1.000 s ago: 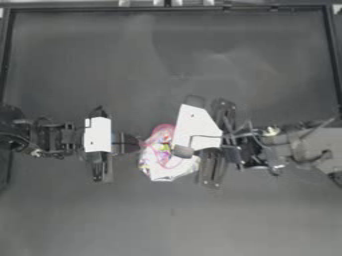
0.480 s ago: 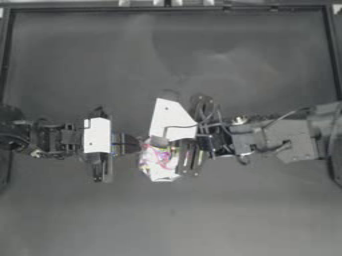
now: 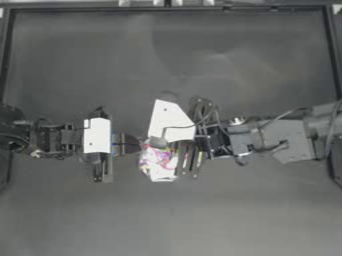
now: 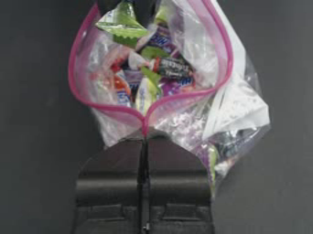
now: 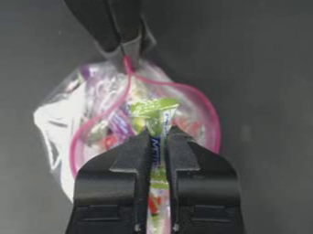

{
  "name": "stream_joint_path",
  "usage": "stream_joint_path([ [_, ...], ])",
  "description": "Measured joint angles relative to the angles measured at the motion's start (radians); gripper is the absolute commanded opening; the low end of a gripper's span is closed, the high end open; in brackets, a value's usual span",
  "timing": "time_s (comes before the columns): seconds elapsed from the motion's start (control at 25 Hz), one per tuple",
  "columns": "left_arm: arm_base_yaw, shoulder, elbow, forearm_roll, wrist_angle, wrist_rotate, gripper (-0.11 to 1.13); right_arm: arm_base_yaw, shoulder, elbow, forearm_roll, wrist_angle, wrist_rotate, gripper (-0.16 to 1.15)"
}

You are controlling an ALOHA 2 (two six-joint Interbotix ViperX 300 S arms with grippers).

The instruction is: Put candy in bag

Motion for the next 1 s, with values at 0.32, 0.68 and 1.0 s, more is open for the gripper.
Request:
stream_joint_path([
  [0.32,0.0,-0.008,0.002,0.0,0.0,0.021,0.05,0.0,0.02,0.002,0.04,-0.005,-0.023,0.43],
  [0.68,0.002,-0.008,0.005,0.0,0.0,0.025,0.05,0.0,0.031,0.002,0.049,-0.026,-0.023,0.81],
  [1.0,0.002,-0.009,0.005,0.0,0.0,0.025,0.05,0.0,0.031,0.002,0.072,-0.028,-0.023,1.02],
])
